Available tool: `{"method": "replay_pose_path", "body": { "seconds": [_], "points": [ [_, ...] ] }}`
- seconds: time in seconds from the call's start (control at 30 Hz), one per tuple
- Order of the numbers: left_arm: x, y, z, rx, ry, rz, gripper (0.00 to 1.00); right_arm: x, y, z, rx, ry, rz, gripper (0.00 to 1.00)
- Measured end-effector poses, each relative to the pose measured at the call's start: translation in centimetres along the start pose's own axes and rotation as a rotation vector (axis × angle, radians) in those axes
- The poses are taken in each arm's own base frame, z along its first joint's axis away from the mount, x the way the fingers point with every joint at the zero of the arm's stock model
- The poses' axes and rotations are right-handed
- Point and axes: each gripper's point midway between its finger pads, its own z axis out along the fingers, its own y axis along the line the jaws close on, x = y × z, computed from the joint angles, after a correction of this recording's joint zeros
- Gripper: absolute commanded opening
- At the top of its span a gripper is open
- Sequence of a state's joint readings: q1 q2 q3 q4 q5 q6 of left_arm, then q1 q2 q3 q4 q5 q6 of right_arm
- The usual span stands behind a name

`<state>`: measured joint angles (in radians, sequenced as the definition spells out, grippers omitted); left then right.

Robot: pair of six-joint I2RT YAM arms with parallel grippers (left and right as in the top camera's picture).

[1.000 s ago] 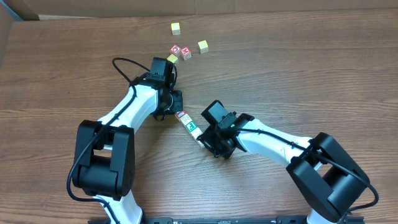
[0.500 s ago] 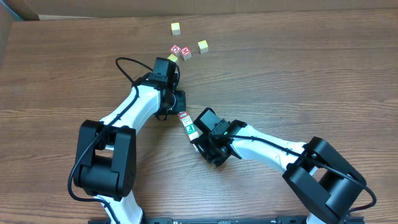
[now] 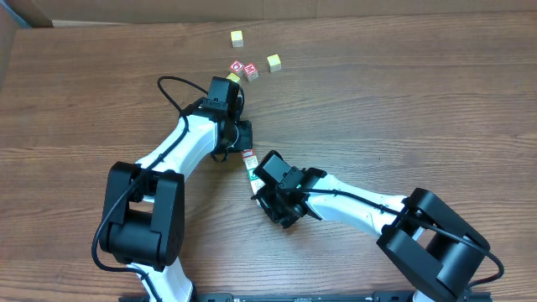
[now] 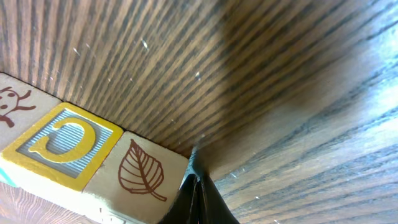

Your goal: Flip 5 blocks

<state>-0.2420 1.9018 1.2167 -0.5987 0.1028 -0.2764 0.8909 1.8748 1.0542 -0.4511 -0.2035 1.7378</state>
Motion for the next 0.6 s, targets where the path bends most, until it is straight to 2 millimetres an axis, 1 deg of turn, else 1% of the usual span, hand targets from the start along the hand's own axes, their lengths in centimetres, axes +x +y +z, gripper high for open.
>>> {"method": "replay_pose_path", "body": {
  "seconds": [0.33, 0.6],
  "points": [
    [-0.1, -0.7, 0.0, 0.022, -0.004, 0.008, 0.04, 1.1, 0.1, 0.3, -0.014, -0.005, 0.035, 0.05],
    [-0.2, -1.0, 0.0, 0.029, -0.011, 0.015, 0.04, 1.3, 0.2, 0.4, -0.023, -0.004, 0.082, 0.08]
  ]
}}
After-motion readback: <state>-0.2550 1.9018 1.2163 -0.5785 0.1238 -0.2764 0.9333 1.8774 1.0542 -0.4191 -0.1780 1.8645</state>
